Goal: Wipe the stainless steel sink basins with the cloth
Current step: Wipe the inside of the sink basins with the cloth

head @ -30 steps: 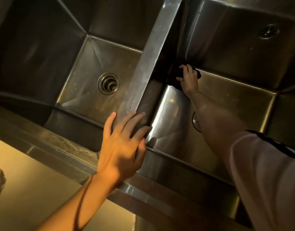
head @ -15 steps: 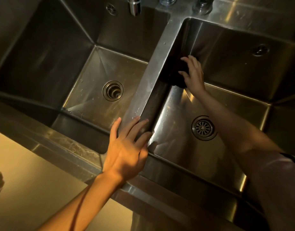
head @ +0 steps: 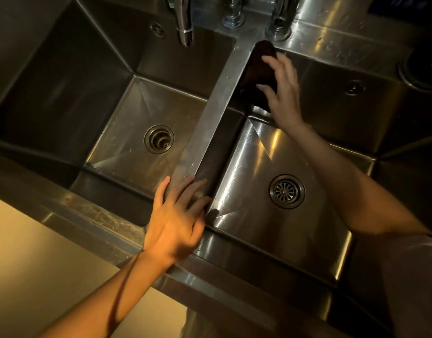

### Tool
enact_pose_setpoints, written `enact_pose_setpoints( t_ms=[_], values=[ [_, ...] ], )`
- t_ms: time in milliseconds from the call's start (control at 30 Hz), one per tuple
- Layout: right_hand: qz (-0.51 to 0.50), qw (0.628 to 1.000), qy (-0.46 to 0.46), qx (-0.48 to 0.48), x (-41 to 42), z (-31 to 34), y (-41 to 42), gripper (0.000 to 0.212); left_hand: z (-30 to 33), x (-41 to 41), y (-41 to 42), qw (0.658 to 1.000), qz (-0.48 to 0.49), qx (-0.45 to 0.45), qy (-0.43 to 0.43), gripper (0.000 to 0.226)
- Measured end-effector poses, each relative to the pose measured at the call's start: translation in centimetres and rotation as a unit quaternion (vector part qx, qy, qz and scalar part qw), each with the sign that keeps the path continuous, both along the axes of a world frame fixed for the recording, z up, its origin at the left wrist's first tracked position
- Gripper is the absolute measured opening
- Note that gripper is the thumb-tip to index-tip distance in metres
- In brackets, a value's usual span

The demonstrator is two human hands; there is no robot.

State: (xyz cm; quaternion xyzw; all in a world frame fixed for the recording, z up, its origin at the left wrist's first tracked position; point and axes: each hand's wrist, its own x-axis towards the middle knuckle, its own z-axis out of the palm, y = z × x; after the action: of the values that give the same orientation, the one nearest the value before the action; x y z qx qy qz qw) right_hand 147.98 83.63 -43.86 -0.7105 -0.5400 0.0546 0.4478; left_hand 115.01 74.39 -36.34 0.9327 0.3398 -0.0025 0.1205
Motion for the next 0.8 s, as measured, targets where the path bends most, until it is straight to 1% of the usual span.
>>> enact_pose_setpoints(
  t_ms=[133,267,467,567,667,800],
  values=[
    [0.006,0.995,-0.05,-0.082,0.3,-3.4,-0.1,0.05,0.0,0.0,-0.1,1.0,0.002,0.009,-0.001,0.035],
    [-0.009,0.983,-0.011,-0.185,-0.7,-9.0,-0.2,0.052,-0.1,0.2,-0.2,1.0,0.005,0.02,-0.009,0.035],
    [-0.035,0.96,0.05,-0.274,-1.7,-15.2,0.3,0.054,-0.4,0.0,-0.2,0.999,-0.002,0.03,-0.029,0.034],
    [-0.039,0.955,0.065,-0.286,-1.9,-16.6,0.3,0.056,-0.5,-0.1,-0.1,0.999,-0.005,0.031,-0.037,0.034],
    [-0.045,0.956,0.073,-0.281,-1.9,-16.7,0.5,0.057,-0.6,-0.1,-0.1,0.999,-0.005,0.028,-0.034,0.033],
    [-0.042,0.972,0.061,-0.223,-2.4,-14.6,0.3,0.054,-0.4,-0.1,-0.2,0.999,0.004,0.026,-0.027,0.032]
  ],
)
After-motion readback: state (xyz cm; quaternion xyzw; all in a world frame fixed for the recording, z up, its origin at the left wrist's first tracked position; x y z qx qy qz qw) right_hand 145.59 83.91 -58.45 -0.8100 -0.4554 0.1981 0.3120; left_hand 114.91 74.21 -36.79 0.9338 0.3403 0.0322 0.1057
